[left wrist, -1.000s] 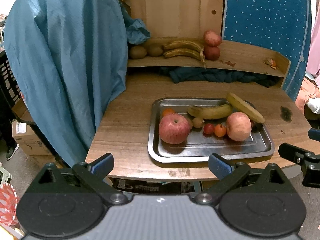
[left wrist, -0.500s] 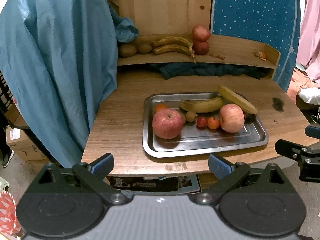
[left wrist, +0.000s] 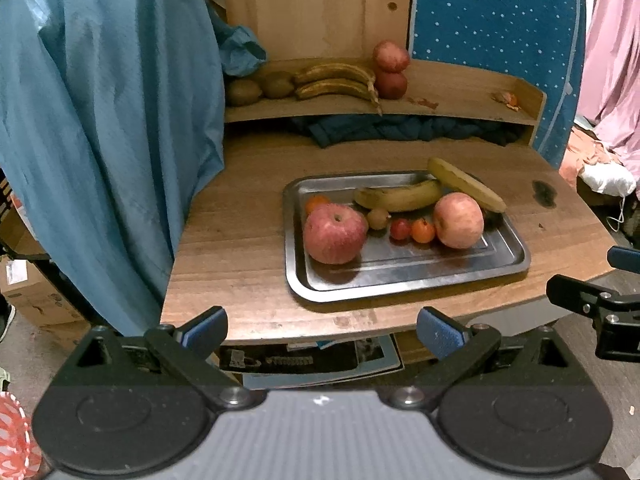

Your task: Organize fruits

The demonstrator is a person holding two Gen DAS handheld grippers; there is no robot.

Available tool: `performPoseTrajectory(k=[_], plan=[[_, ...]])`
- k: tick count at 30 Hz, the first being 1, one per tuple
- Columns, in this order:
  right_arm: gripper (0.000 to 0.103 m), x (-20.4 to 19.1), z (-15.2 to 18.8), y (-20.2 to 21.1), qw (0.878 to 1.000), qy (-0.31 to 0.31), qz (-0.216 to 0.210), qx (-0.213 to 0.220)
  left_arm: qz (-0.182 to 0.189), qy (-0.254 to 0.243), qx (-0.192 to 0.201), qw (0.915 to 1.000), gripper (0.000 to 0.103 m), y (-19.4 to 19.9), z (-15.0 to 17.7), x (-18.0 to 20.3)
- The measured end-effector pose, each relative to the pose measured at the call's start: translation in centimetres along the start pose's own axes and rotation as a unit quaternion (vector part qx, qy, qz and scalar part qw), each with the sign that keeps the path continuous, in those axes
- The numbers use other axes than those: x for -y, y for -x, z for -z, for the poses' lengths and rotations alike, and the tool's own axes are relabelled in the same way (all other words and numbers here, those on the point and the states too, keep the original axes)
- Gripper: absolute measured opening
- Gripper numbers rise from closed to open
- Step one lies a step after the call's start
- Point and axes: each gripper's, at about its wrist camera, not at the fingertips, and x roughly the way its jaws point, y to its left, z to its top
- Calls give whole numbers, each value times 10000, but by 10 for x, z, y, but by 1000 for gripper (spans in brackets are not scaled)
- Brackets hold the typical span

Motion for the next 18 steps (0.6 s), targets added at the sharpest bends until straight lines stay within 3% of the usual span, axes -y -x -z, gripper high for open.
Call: performPoseTrajectory(k=[18], plan=[[102, -6, 5, 9, 9998, -68, 173, 35, 114, -68, 36, 9999, 103, 5, 4, -5]])
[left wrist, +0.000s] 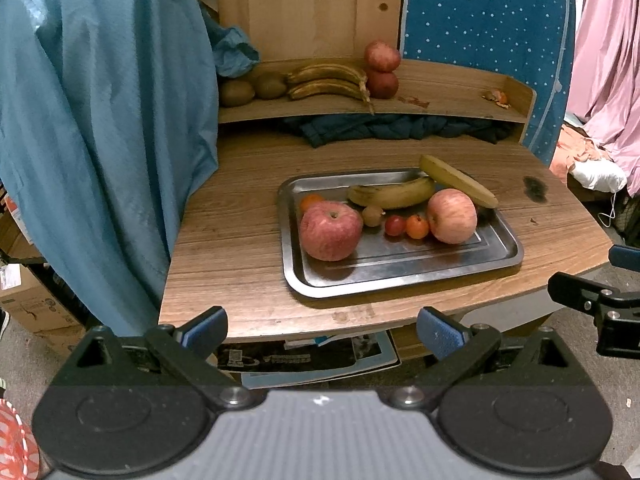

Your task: Organize fruits

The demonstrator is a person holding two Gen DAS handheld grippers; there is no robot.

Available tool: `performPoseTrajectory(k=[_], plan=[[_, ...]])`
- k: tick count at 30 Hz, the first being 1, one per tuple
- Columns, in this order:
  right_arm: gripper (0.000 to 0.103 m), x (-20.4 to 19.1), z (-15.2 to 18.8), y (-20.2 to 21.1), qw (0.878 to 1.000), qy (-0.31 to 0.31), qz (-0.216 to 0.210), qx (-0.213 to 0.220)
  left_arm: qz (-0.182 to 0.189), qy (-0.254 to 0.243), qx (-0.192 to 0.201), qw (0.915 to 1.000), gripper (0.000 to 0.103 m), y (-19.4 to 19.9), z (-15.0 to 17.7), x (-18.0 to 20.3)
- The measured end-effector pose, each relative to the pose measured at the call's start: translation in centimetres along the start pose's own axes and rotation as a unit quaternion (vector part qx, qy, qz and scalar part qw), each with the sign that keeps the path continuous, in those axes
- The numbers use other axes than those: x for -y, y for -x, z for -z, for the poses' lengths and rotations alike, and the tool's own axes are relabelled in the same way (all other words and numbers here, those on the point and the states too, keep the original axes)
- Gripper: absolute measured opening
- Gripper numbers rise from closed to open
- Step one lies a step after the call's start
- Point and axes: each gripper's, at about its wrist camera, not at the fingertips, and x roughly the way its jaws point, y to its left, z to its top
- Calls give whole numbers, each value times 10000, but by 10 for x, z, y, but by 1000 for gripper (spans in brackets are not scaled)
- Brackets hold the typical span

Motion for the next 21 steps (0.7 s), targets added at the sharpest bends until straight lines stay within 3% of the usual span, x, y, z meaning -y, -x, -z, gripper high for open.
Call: performPoseTrajectory(k=[21], plan=[[102, -4, 0, 4, 10000, 25, 10, 21, -68, 8, 133, 9999, 103, 8, 1, -2]])
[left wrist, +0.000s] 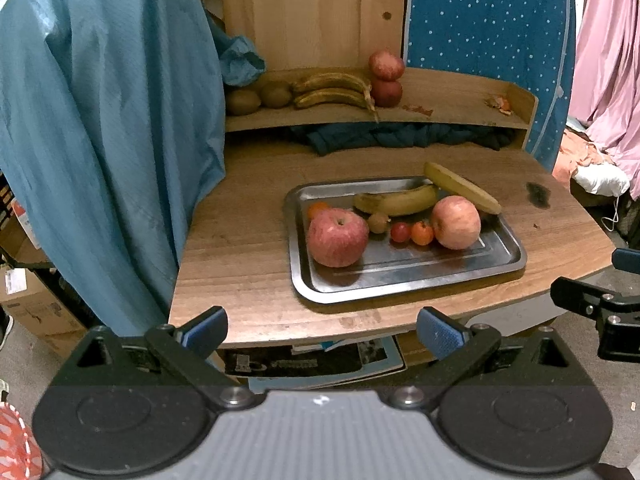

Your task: Organize fruits

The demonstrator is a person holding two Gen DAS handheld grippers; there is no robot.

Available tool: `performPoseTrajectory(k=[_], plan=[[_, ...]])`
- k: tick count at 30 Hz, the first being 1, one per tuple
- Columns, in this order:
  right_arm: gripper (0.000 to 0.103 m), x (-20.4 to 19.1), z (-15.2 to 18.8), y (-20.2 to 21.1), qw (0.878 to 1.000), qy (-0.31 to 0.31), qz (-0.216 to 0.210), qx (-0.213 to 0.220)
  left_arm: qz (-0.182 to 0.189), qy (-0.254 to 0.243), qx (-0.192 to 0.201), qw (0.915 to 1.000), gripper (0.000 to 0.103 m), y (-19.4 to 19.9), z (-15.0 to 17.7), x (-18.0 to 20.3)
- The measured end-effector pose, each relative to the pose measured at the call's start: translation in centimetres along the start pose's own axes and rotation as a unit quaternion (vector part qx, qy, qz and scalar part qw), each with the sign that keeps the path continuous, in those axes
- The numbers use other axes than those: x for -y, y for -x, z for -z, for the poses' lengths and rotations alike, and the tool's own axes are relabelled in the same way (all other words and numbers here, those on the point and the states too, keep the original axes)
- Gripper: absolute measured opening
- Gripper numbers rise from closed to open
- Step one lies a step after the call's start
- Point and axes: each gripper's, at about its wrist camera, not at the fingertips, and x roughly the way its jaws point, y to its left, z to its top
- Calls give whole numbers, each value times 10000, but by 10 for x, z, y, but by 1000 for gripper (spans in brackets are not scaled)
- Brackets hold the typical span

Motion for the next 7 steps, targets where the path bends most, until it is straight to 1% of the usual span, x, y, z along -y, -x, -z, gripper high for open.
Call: performPoseTrajectory(k=[4, 7], plan=[[102, 1, 0, 0, 10000, 6, -8, 2, 154, -20, 79, 9998, 103, 3, -1, 1], [102, 0, 0, 0, 10000, 4, -3, -1, 179, -35, 106, 9998, 103, 3, -1, 3]])
